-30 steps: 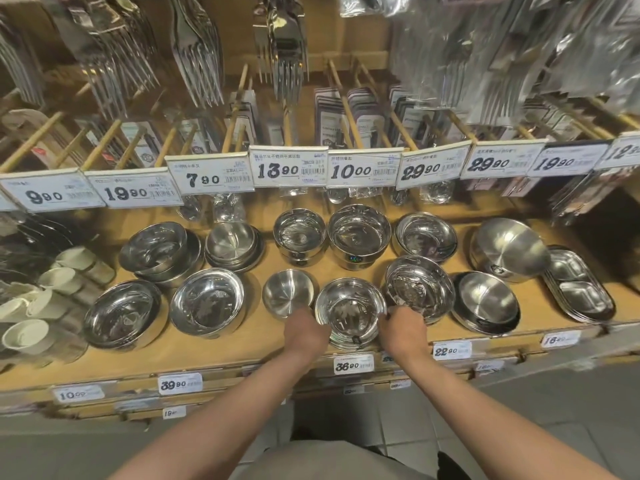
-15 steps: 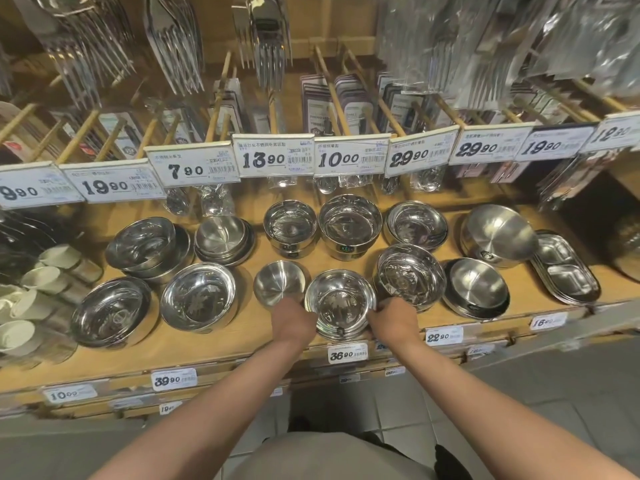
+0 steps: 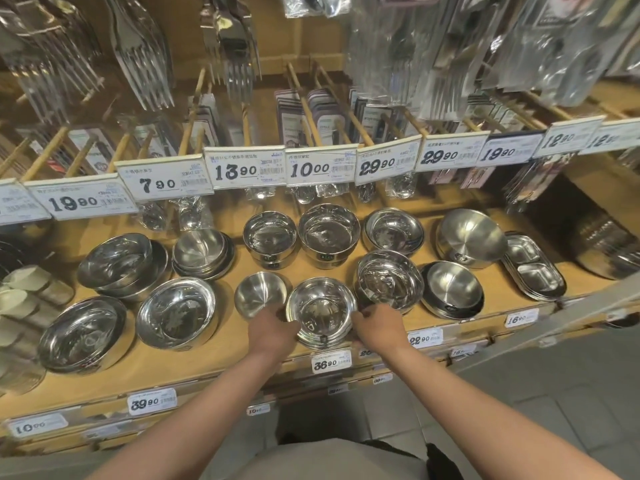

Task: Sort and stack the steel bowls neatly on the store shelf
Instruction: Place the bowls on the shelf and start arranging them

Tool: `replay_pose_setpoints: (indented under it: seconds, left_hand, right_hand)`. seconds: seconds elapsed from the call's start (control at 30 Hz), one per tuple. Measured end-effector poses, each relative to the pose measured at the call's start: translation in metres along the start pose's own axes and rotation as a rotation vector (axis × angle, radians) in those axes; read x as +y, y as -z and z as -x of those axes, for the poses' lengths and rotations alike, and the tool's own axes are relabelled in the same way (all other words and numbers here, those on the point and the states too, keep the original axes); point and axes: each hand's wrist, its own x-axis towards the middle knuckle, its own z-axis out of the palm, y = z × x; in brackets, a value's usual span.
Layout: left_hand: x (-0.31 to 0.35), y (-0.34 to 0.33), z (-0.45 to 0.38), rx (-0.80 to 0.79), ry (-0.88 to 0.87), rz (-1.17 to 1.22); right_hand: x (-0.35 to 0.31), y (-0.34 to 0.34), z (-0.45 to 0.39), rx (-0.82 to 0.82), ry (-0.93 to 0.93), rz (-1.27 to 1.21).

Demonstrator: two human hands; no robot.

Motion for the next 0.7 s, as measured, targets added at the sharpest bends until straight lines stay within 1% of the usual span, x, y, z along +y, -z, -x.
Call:
replay_pose_setpoints:
  seconds: [0.07,0.17,0.27,0.37,0.5,0.63,0.7]
  left_hand:
    - [0.001,0.004,0.003,0.021,-0.007,-0.008]
    - [0.011,0.01,0.01,0.081,-0.027,-0.016]
    - [0.035,0.004,0.019,0.14,-0.07,0.049]
    - [0.062,-0.019,0.026,0.125,-0.086,0.155]
    - [0.092,-0.065,0.037,0.073,-0.034,0.175]
    - [0.11,-0.11,0.039,0.014,0.075,0.144]
    - [0.114,-0.125,0.034,0.043,0.111,0.079]
  right_hand:
    - [0.009,0.016,0.005,-0.011,0.033,-0.051]
    - [0.029,0.05,0.012,-0.005,0.036,-0.185]
    - [0.052,0.089,0.008,0.06,0.037,-0.268]
    - [0.076,0.122,-0.004,0.086,0.012,-0.335]
    - [0.105,0.151,-0.023,0.055,0.045,-0.312]
    - [0.128,0.172,-0.041,-0.012,0.057,-0.404]
    - [0.138,0.179,-0.048,-0.048,0.054,-0.445]
